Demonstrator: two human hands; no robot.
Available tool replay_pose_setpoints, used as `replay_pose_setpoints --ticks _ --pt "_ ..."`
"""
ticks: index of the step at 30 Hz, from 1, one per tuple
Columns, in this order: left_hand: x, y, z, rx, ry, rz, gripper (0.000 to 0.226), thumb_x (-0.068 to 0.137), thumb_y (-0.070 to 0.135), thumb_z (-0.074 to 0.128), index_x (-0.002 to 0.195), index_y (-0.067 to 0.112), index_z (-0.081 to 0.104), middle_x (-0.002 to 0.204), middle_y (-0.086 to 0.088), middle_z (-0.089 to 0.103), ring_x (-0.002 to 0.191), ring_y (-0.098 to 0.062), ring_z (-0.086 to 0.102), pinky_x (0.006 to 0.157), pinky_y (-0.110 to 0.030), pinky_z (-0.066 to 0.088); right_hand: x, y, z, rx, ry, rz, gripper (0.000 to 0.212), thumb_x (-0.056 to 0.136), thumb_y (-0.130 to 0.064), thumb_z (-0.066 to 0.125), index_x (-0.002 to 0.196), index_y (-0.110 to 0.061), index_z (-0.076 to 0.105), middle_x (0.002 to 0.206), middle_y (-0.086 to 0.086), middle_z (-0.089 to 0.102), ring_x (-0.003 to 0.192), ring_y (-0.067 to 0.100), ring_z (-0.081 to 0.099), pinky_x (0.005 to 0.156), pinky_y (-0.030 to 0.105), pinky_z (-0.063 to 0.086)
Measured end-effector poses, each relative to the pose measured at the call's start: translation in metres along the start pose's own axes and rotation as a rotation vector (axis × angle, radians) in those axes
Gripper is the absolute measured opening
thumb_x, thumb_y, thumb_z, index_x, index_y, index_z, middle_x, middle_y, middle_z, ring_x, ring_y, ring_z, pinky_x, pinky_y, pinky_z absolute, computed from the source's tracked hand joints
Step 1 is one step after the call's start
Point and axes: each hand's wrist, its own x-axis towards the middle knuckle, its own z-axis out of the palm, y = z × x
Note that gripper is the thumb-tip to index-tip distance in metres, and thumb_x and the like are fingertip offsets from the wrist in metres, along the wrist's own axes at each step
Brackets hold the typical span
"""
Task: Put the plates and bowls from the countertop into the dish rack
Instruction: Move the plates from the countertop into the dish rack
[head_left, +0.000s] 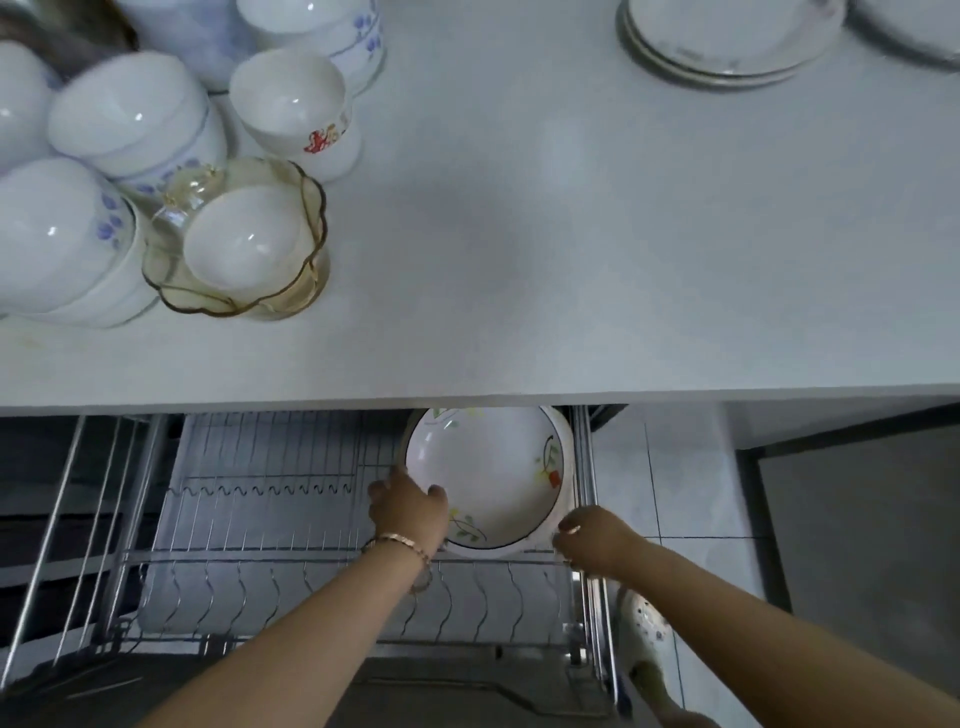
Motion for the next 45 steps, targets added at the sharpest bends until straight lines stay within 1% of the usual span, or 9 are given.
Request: replay_pose_setpoints --ticks 6,9,13,16,21,26,37,42,45 --pt "-0.084 0.08 0.003 0.204 -0.274 0.363 0.021 0.092 0.012 0.039 0.083 0.011 0.058 0.089 -0.018 0.064 0.075 -0.02 0.052 0.072 -0.028 0.048 -0.076 0.039 -0.088 -0.111 0.053 -0.1 0.04 0.097 -0.019 0.043 0.131 0.001 0.05 0.132 0.019 0.056 0.121 0.028 0.055 0.1 0.029 0.042" --pt "-0.134 0.136 0.023 0.322 -0.327 0.451 0.023 0.091 0.01 0.04 0.084 0.009 0.062 0.075 -0.014 0.061 0.063 -0.019 0.051 0.069 -0.025 0.043 -0.11 0.077 -0.145 -0.084 0.144 -0.109 0.04 0.095 -0.017 0.043 0.125 0.006 0.054 0.114 0.022 0.065 0.098 0.025 0.059 0.091 0.031 0.047" --pt "-0.195 0.218 0.066 0.3 -0.33 0.553 0.027 0.09 0.011 0.042 0.088 0.002 0.068 0.094 -0.02 0.068 0.078 -0.021 0.056 0.071 -0.025 0.043 -0.152 0.14 -0.225 -0.101 0.245 -0.119 0.037 0.095 -0.016 0.041 0.119 0.006 0.059 0.116 0.021 0.065 0.108 0.029 0.061 0.094 0.032 0.046" --pt "-0.235 0.279 0.1 0.305 -0.334 0.625 0.024 0.089 0.008 0.042 0.083 0.006 0.065 0.086 -0.019 0.063 0.077 -0.02 0.054 0.069 -0.023 0.039 -0.174 0.188 -0.282 -0.113 0.36 -0.096 0.03 0.093 -0.017 0.043 0.106 0.001 0.063 0.12 0.017 0.064 0.115 0.029 0.059 0.091 0.028 0.045" --pt "-0.288 0.375 0.148 0.28 -0.38 0.73 0.017 0.089 0.01 0.041 0.078 0.012 0.054 0.082 -0.012 0.058 0.075 -0.022 0.055 0.064 -0.025 0.038 -0.208 0.256 -0.371 -0.063 0.518 -0.05 0.039 0.094 -0.018 0.043 0.131 -0.009 0.051 0.139 0.01 0.05 0.129 0.025 0.047 0.104 0.027 0.038" --pt "-0.315 0.456 0.195 0.258 -0.478 0.76 0.032 0.091 0.008 0.041 0.062 0.018 0.046 0.066 -0.001 0.054 0.056 -0.012 0.052 0.04 -0.011 0.037 -0.21 0.312 -0.439 -0.008 0.604 0.027 0.04 0.095 -0.02 0.043 0.134 -0.012 0.048 0.141 0.009 0.048 0.13 0.024 0.046 0.105 0.027 0.037" --pt "-0.276 0.614 0.305 0.403 -0.598 0.702 0.011 0.084 0.008 0.045 0.077 0.016 0.042 0.07 -0.005 0.043 0.073 -0.023 0.045 0.052 -0.022 0.03 -0.157 0.397 -0.552 0.381 0.767 0.401 0.039 0.091 -0.019 0.046 0.128 -0.009 0.051 0.133 0.016 0.051 0.121 0.032 0.052 0.1 0.033 0.042" --pt "-0.26 0.673 0.348 0.352 -0.602 0.721 0.014 0.08 0.011 0.054 0.092 0.01 0.046 0.091 -0.019 0.061 0.081 -0.032 0.065 0.076 -0.045 0.055 -0.133 0.42 -0.581 0.713 0.831 0.588 0.048 0.099 -0.031 0.033 0.136 -0.001 0.034 0.135 0.024 0.044 0.124 0.039 0.046 0.101 0.042 0.04" --pt "-0.254 0.693 0.366 0.37 -0.546 0.808 0.017 0.067 0.009 0.06 0.078 0.017 0.05 0.084 -0.01 0.065 0.075 -0.028 0.065 0.069 -0.041 0.059 -0.111 0.432 -0.592 0.9 0.857 0.626 0.047 0.097 -0.029 0.039 0.129 0.005 0.044 0.128 0.026 0.054 0.118 0.038 0.054 0.093 0.037 0.044"
